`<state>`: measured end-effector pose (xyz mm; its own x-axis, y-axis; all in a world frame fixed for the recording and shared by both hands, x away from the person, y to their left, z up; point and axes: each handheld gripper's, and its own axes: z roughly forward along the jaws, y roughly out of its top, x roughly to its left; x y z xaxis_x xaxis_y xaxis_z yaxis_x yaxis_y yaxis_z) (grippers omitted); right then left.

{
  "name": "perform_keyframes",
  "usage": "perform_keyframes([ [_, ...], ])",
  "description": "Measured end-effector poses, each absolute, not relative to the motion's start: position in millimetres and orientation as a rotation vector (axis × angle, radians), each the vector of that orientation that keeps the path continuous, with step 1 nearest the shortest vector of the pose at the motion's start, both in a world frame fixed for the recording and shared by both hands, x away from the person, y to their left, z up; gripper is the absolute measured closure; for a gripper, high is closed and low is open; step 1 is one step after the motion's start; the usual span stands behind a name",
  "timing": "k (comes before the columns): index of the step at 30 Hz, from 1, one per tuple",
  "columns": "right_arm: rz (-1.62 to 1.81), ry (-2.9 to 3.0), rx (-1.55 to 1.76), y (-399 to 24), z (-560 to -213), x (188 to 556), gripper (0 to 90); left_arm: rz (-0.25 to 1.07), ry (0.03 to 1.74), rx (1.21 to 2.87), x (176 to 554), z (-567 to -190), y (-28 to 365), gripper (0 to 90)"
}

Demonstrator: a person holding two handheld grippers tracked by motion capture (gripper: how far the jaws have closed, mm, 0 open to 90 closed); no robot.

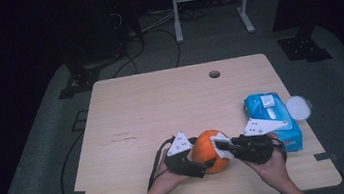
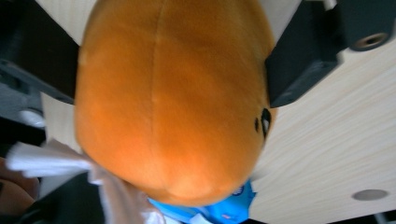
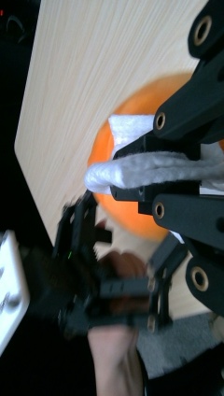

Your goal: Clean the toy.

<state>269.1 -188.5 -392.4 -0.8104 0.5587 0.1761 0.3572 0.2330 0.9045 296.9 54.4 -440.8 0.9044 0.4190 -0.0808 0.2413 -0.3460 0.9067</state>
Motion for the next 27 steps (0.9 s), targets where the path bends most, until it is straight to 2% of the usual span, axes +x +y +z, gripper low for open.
perform_keyframes([
  [3, 1.57, 2.337, 0.797, -179, -390, 262, 83.1, 0.224, 0.447, 1.974, 292, -439, 50, 22.1],
  [6, 1.543, 2.306, 0.804, -184, -388, 268, 83.1, 0.219, 0.444, 1.97, 290, -440, 50, 23.9],
  [13, 1.511, 2.253, 0.936, -212, -398, 280, 83.1, 0.234, 0.418, 1.985, 288, -444, 46, 19.9],
  [17, 1.57, 2.294, 0.852, -192, -390, 267, 83.2, 0.221, 0.428, 1.99, 288, -444, 44, 19.4],
  [21, 1.478, 2.32, 0.73, -170, -387, 261, 83.1, 0.233, 0.411, 2.003, 286, -444, 43, 19.4],
  [27, 1.481, 2.229, 0.92, -207, -395, 281, 83.1, 0.234, 0.389, 1.998, 285, -446, 44, 19.4],
])
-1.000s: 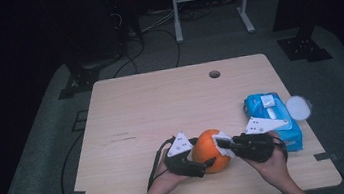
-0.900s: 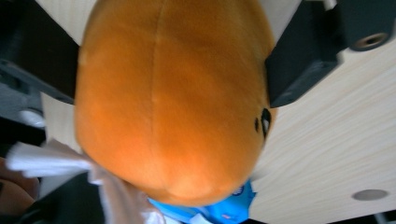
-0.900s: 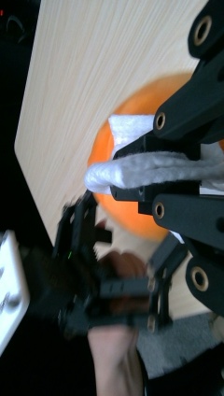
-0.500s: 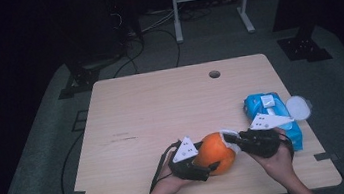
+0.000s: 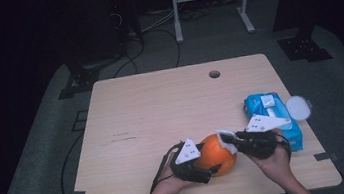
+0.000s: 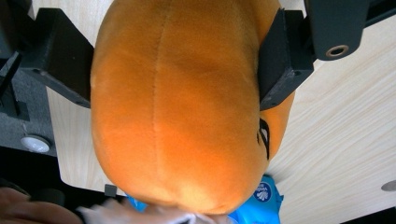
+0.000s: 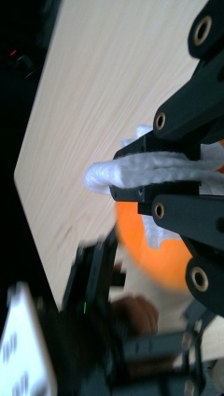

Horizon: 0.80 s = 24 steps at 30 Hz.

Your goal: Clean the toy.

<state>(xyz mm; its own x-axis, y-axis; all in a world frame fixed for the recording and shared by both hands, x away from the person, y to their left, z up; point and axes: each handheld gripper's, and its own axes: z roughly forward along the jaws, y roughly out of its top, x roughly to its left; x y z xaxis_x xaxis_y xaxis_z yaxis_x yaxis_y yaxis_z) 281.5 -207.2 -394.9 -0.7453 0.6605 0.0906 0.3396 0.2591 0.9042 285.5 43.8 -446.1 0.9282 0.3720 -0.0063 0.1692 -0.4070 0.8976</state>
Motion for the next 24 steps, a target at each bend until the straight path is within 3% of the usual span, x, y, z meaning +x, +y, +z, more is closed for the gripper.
perform_keyframes([
  [3, 1.498, 2.233, 0.97, -216, -400, 279, 83.4, 0.251, 0.371, 2.009, 284, -446, 41, 18.9],
  [10, 1.517, 2.306, 0.779, -182, -390, 261, 83.0, 0.312, 0.343, 2.05, 276, -445, 35, 17.8],
  [18, 1.502, 2.243, 0.89, -203, -392, 275, 83.5, 0.326, 0.319, 2.052, 274, -447, 30, 17.8],
  [24, 1.48, 2.306, 0.773, -176, -387, 265, 83.5, 0.37, 0.306, 2.07, 268, -447, 24, 17.8],
])
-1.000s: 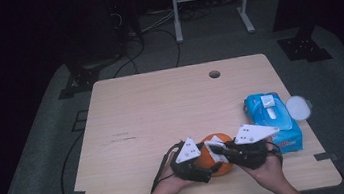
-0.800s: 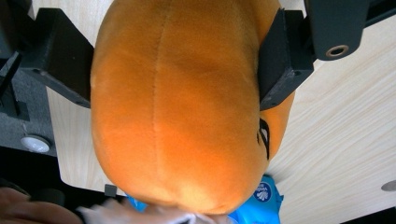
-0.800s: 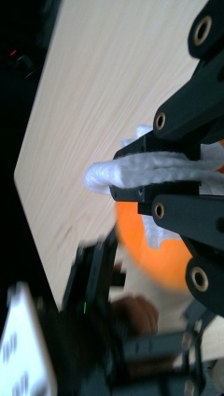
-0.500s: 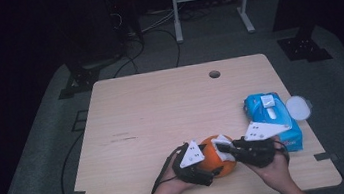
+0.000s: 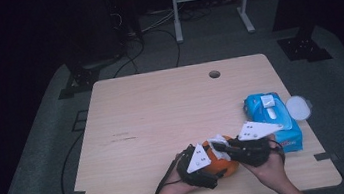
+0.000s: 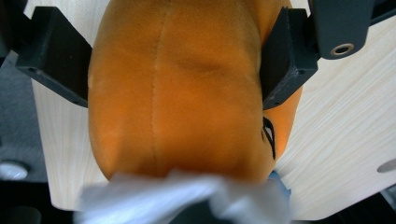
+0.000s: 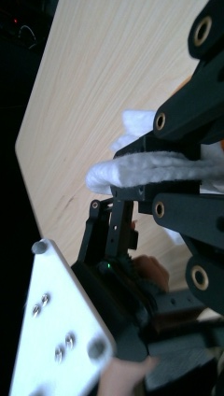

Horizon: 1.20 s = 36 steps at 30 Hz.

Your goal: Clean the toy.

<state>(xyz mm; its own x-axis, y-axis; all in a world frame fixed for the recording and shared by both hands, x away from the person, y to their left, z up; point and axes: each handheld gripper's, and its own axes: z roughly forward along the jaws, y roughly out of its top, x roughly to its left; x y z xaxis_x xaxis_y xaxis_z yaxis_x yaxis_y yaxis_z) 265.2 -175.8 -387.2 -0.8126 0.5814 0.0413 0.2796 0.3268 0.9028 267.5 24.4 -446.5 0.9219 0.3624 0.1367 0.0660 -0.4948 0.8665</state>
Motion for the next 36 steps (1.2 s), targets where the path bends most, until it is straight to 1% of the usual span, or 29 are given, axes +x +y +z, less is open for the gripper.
perform_keyframes([
  [4, 1.421, 2.266, 0.824, -187, -390, 276, 83.4, 0.362, 0.294, 2.065, 268, -447, 26, 17.9],
  [8, 1.396, 2.238, 0.883, -202, -393, 277, 83.6, 0.354, 0.298, 2.057, 269, -447, 26, 17.7],
  [9, 1.417, 2.244, 0.897, -203, -394, 276, 83.9, 0.352, 0.304, 2.058, 269, -447, 24, 16.2],
  [12, 1.491, 2.281, 0.856, -194, -389, 268, 84.2, 0.368, 0.326, 2.059, 267, -448, 21, 13.0],
  [15, 1.44, 2.321, 0.764, -176, -385, 262, 84.2, 0.378, 0.313, 2.065, 267, -447, 22, 13.4],
  [17, 1.413, 2.313, 0.756, -176, -386, 265, 84.2, 0.378, 0.3, 2.066, 267, -448, 24, 14.5],
  [20, 1.416, 2.284, 0.853, -192, -392, 280, 84.1, 0.39, 0.274, 2.067, 266, -448, 23, 14.7],
  [23, 1.434, 2.273, 0.935, -208, -397, 285, 84.2, 0.386, 0.275, 2.064, 267, -448, 26, 14.7],
  [27, 1.456, 2.268, 0.983, -219, -400, 285, 84.2, 0.331, 0.354, 2.037, 274, -446, 34, 14.7],
  [30, 1.465, 2.267, 0.982, -218, -400, 283, 84.2, 0.294, 0.377, 2.032, 279, -445, 38, 14.8],
  [36, 1.488, 2.267, 0.96, -217, -397, 278, 84.2, 0.2, 0.494, 1.975, 290, -445, 48, 14.9],
])
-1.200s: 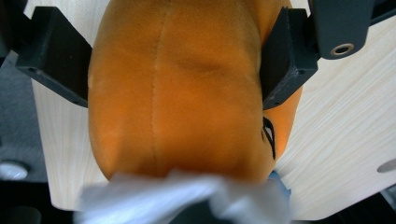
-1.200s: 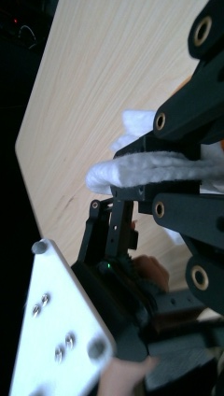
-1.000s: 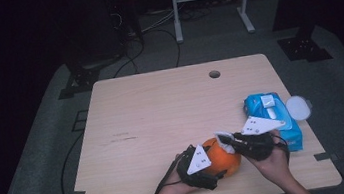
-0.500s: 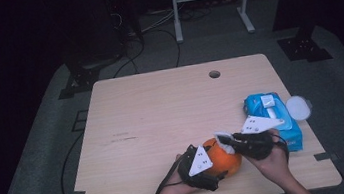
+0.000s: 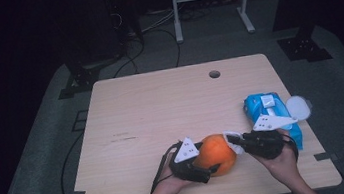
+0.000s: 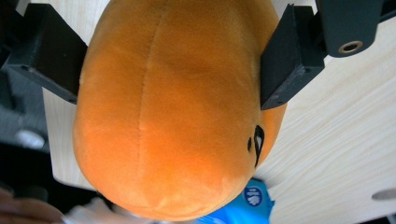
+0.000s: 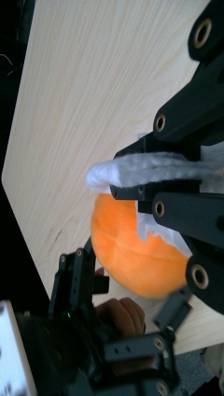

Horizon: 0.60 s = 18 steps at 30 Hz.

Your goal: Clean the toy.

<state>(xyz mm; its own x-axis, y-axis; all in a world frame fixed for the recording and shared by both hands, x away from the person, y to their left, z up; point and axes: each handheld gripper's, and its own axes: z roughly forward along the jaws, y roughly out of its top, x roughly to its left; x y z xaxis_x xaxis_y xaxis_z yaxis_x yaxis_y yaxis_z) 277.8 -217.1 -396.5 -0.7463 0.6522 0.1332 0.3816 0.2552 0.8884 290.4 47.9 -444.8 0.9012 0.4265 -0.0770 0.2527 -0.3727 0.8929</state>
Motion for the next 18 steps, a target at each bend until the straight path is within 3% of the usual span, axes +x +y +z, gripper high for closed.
perform_keyframes([
  [8, 1.493, 2.267, 0.961, -213, -396, 282, 84.2, 0.194, 0.598, 1.931, 293, -445, 49, 12.2],
  [14, 1.508, 2.295, 0.867, -193, -388, 269, 84.1, 0.225, 0.577, 1.963, 290, -444, 42, 12.2],
  [18, 1.48, 2.295, 0.837, -191, -387, 271, 84.1, 0.221, 0.51, 1.974, 291, -445, 45, 7.7],
])
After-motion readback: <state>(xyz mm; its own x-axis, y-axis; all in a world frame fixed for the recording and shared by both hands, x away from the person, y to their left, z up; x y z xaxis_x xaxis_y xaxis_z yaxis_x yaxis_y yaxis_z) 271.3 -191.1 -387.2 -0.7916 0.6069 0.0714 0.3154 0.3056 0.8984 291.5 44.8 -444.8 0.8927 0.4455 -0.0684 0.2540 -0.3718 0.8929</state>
